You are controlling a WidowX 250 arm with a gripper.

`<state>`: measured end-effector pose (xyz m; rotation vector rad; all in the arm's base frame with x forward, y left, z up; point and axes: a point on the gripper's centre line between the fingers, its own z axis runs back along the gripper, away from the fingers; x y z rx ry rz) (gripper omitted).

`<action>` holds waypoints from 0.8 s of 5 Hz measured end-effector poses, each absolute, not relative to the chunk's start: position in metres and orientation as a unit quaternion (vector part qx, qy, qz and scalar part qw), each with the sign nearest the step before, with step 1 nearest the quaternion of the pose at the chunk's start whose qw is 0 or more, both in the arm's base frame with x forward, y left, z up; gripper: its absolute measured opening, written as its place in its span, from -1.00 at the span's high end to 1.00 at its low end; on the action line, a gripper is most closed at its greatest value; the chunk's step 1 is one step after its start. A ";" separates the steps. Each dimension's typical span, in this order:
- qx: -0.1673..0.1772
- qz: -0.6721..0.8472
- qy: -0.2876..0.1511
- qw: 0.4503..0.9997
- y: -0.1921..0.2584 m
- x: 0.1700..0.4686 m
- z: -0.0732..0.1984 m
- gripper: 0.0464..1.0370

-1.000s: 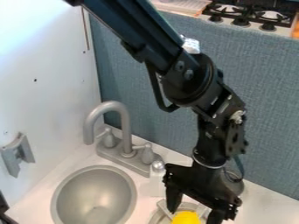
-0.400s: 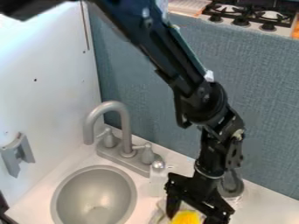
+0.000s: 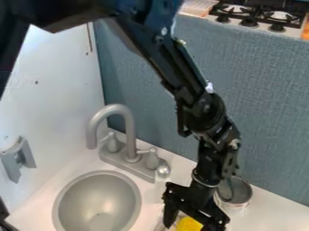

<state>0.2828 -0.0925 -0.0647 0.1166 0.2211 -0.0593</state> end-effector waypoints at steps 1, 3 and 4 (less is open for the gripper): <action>0.048 -0.030 0.132 0.990 -0.089 0.287 -0.082 -0.86; 0.021 -0.021 0.111 0.993 -0.090 0.288 -0.087 -0.72; 0.021 -0.012 0.091 0.996 -0.087 0.282 -0.074 -0.72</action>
